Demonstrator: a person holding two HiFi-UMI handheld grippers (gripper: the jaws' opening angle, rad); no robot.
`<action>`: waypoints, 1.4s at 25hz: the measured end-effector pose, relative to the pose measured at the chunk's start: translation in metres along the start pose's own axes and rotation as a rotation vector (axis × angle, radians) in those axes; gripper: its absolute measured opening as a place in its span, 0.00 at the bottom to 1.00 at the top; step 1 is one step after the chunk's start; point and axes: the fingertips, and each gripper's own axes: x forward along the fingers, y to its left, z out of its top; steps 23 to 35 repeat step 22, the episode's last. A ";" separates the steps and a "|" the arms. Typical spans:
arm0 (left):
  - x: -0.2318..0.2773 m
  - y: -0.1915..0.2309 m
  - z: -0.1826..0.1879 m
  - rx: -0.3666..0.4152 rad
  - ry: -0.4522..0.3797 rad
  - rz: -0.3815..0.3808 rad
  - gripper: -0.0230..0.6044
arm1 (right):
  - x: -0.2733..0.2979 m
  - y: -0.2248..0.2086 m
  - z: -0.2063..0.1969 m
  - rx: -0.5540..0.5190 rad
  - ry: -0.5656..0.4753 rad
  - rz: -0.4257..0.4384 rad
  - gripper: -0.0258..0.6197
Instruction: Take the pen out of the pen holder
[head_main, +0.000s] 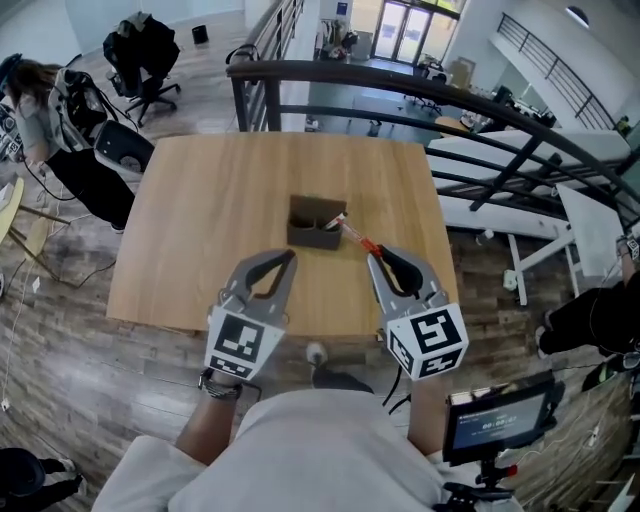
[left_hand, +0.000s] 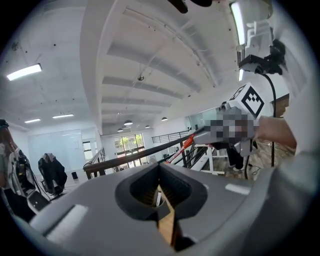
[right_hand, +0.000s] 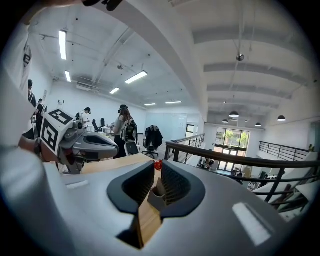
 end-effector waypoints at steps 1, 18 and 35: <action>0.001 -0.002 0.002 0.002 -0.005 -0.005 0.03 | -0.003 -0.001 0.000 0.002 -0.003 -0.008 0.11; 0.010 -0.008 0.013 0.023 -0.023 -0.021 0.03 | -0.008 -0.009 0.005 0.017 -0.032 -0.025 0.11; 0.010 -0.003 0.010 0.017 -0.017 -0.014 0.03 | -0.002 -0.007 0.006 0.021 -0.032 -0.014 0.11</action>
